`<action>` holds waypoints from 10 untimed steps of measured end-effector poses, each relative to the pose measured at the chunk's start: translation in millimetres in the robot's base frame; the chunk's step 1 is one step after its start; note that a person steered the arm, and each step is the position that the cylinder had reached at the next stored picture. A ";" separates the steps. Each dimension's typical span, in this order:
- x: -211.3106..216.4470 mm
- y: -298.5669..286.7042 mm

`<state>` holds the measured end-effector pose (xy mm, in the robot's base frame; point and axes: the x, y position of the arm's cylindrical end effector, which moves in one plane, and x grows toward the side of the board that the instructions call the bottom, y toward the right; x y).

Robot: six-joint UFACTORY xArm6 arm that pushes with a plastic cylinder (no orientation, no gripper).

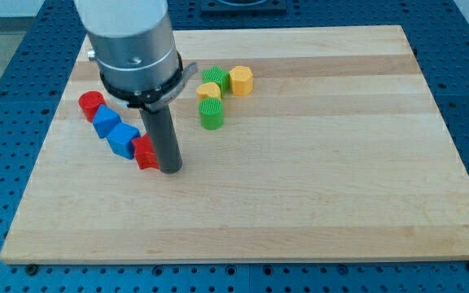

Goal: Push the red star towards the right side of the green circle

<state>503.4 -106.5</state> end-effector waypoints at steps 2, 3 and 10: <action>13.0 -45.1; 13.0 -72.0; -27.8 -37.6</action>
<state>475.6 -144.1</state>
